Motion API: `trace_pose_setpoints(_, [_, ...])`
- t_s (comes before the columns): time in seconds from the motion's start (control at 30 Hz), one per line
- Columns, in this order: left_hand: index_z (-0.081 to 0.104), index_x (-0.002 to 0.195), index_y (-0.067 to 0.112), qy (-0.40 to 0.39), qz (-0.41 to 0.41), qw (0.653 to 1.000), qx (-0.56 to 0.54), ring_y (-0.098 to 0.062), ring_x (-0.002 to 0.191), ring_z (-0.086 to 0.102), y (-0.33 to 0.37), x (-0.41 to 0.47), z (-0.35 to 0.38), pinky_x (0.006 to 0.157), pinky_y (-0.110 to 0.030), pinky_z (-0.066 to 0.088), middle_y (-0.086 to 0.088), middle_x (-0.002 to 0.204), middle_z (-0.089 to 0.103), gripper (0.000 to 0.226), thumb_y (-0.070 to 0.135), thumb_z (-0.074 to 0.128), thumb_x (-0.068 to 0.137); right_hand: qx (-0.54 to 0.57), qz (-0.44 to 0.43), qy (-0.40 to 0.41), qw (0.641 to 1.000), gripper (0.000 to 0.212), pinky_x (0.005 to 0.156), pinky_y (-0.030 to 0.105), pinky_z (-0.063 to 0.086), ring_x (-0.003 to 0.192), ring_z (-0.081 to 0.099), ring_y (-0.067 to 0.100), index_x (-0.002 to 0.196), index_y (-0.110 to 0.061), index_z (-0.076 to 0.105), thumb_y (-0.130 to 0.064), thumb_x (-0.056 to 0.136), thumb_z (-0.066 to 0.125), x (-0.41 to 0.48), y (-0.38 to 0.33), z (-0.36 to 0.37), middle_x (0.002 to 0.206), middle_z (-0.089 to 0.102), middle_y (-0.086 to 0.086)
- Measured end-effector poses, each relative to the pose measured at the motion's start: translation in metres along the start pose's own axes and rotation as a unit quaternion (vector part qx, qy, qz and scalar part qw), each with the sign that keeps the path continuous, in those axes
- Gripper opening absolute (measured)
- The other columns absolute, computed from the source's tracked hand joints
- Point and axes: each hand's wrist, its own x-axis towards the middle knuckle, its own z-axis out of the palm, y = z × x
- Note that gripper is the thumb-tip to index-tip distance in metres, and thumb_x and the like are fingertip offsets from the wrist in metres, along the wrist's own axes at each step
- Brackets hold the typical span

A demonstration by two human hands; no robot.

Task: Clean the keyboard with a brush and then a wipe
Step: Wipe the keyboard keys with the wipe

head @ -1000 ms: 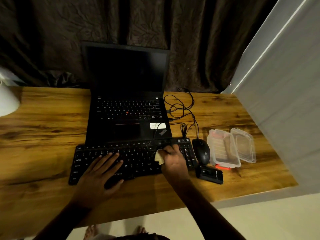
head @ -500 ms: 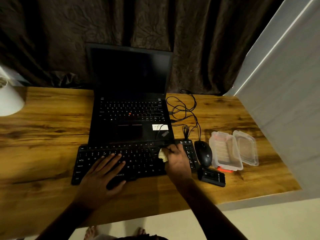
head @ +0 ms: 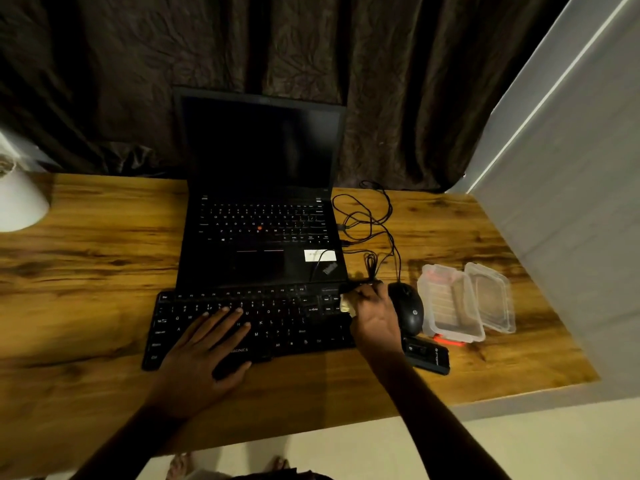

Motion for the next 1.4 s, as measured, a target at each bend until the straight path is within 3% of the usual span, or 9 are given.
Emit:
trace_pose_setpoints(0.33, [0.053,0.141,0.022,-0.005,-0.015,1.0,-0.001,-0.019,0.145,0.03,0.002,0.001,-0.002,0.121,-0.041,0.017,-0.003,0.154,0.042,0.066,0.064,0.043,0.091,-0.066,-0.033,-0.02,0.997,0.067,0.115,0.036,0.03,0.137,0.024,0.025,0.146,-0.032,0.038,-0.001,0.088,0.053,0.016,0.013,-0.001,0.152,0.03,0.001])
trace_pose_setpoints(0.5, [0.052,0.142,0.023,-0.017,-0.022,1.0,-0.004,-0.019,0.145,0.029,0.0,0.0,-0.001,0.122,-0.039,0.012,-0.003,0.154,0.042,0.067,0.066,0.038,0.093,-0.132,0.033,-0.019,0.991,0.067,0.123,0.043,0.007,0.144,0.021,0.03,0.148,-0.025,0.036,-0.018,0.087,0.063,0.024,0.049,0.003,0.155,0.026,0.006])
trace_pose_setpoints(0.67, [0.052,0.142,0.023,-0.011,-0.018,1.0,-0.011,-0.019,0.145,0.03,0.001,0.001,-0.002,0.122,-0.039,0.013,-0.003,0.154,0.042,0.066,0.065,0.04,0.092,-0.073,0.016,0.003,0.997,0.06,0.116,0.037,0.02,0.135,0.032,0.026,0.145,-0.029,0.038,-0.011,0.091,0.055,0.027,0.038,0.006,0.151,0.034,0.002])
trace_pose_setpoints(0.73, [0.052,0.142,0.023,-0.005,-0.022,1.0,-0.016,-0.018,0.145,0.029,0.002,0.001,-0.003,0.123,-0.037,0.011,-0.002,0.154,0.042,0.066,0.064,0.042,0.091,-0.085,0.004,-0.012,0.996,0.057,0.119,0.038,0.016,0.138,0.031,0.025,0.144,-0.027,0.042,-0.016,0.09,0.058,0.026,0.044,0.006,0.153,0.033,0.002])
trace_pose_setpoints(0.9, [0.052,0.142,0.023,-0.001,-0.012,1.0,-0.005,-0.019,0.145,0.029,0.001,0.001,-0.002,0.121,-0.041,0.016,-0.003,0.154,0.042,0.066,0.065,0.041,0.092,-0.081,0.093,-0.014,0.992,0.053,0.118,0.034,0.011,0.139,0.028,0.026,0.14,-0.02,0.046,-0.023,0.09,0.063,0.019,0.065,0.008,0.148,0.039,0.003])
trace_pose_setpoints(0.97, [0.053,0.141,0.023,0.005,-0.013,1.0,-0.004,-0.019,0.145,0.03,0.0,0.001,-0.001,0.119,-0.042,0.019,-0.002,0.154,0.042,0.066,0.064,0.042,0.091,-0.093,0.058,-0.01,0.994,0.054,0.117,0.036,0.01,0.137,0.03,0.026,0.138,-0.023,0.048,-0.022,0.087,0.063,0.017,0.056,0.012,0.146,0.04,0.002])
trace_pose_setpoints(1.17, [0.055,0.14,0.022,0.014,-0.015,1.0,-0.004,-0.019,0.145,0.032,0.002,0.0,0.0,0.116,-0.047,0.028,-0.002,0.154,0.042,0.064,0.062,0.045,0.091,-0.055,0.006,0.008,0.998,0.067,0.114,0.035,0.028,0.136,0.029,0.026,0.148,-0.029,0.037,-0.012,0.088,0.06,0.011,0.046,0.001,0.152,0.035,0.001])
trace_pose_setpoints(1.3, [0.054,0.141,0.022,0.014,-0.013,1.0,0.0,-0.018,0.146,0.03,0.001,0.0,0.0,0.119,-0.045,0.024,-0.001,0.155,0.04,0.064,0.062,0.044,0.092,-0.071,0.082,-0.013,0.994,0.068,0.121,0.037,0.018,0.144,0.019,0.028,0.146,-0.022,0.037,-0.021,0.086,0.068,0.0,0.054,0.004,0.155,0.028,0.005])
trace_pose_setpoints(1.4, [0.053,0.141,0.022,0.015,-0.013,1.0,-0.002,-0.019,0.146,0.031,0.002,-0.001,0.001,0.118,-0.046,0.025,-0.001,0.155,0.04,0.064,0.062,0.043,0.093,-0.066,0.078,-0.034,0.994,0.067,0.122,0.042,0.008,0.148,0.015,0.029,0.148,-0.026,0.033,-0.016,0.088,0.062,0.005,0.042,0.013,0.157,0.028,0.006])
